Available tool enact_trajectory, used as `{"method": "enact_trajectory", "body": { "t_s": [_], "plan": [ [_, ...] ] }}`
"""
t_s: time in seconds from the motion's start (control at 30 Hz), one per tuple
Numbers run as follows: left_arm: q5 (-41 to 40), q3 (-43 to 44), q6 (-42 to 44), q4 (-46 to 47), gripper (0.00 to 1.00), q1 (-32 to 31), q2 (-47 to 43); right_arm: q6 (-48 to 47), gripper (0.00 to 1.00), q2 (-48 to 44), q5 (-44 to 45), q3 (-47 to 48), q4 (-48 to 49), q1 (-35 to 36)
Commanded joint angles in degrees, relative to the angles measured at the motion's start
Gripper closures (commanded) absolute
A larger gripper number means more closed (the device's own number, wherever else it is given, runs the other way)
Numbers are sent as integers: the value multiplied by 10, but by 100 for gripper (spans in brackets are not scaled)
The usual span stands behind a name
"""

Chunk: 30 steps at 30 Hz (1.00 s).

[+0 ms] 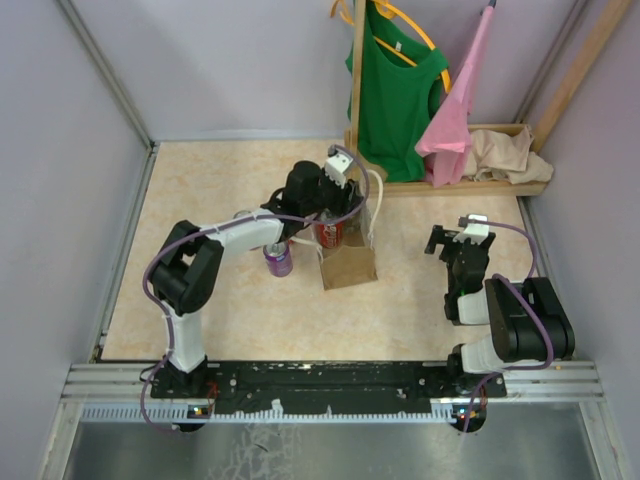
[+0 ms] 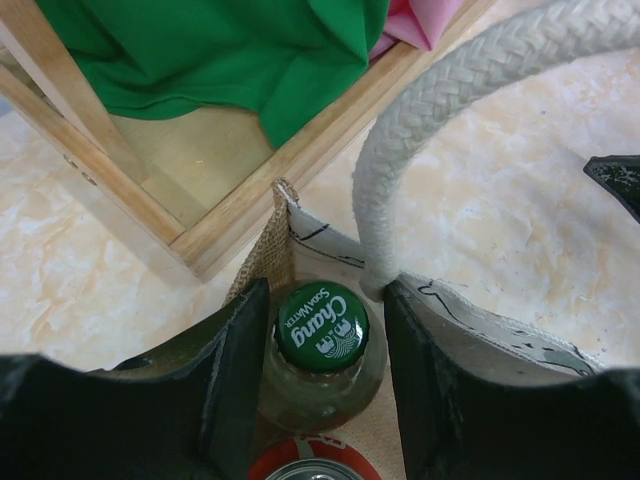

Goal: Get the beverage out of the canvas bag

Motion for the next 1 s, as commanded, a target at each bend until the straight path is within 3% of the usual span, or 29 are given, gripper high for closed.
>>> {"method": "enact_trajectory", "body": {
  "t_s": [0.0,0.4,0.97],
  "plan": [
    [-18,-18,24,-17,45,-6,-29,0,1,-1,1,12,28,-1],
    [-17,-57,33,28,44,-7,-65,1,1,-1,1,12,28,-1],
    [-30,-27,28,42,45,-7,-32,1,1,-1,2,12,28,-1]
  ]
}}
